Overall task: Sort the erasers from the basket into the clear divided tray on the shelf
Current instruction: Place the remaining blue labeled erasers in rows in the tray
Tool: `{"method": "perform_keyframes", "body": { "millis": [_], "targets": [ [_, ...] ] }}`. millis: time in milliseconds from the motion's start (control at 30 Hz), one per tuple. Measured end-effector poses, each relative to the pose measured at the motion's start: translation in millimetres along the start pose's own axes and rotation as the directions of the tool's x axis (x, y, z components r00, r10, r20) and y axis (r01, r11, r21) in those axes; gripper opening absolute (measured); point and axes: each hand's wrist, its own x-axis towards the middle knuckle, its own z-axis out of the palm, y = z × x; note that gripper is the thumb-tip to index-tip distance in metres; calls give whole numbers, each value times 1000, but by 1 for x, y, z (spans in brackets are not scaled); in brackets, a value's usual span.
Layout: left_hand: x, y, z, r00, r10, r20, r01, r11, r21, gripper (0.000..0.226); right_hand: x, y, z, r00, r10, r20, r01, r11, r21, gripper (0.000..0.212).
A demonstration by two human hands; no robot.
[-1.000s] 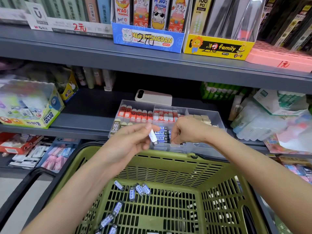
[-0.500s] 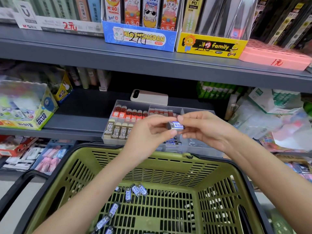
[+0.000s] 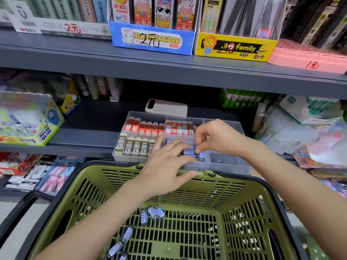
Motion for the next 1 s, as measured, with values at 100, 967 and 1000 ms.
{"method": "perform_keyframes", "body": {
  "millis": [100,967,1000],
  "targets": [
    [0,-2,2,1000,1,-5,-1,1000,0,38,2,-1,5,994,-29,106,44,989,-139,17],
    [-131,-36,34,840,-503,205,513,858,2,32,-86,-59,176,998,64,13,-65,981,181,25],
    [-140,-40,50,762,-569,309,585,809,49,41,-82,-58,197,990,133,45,-139,977,165,29]
  ]
}}
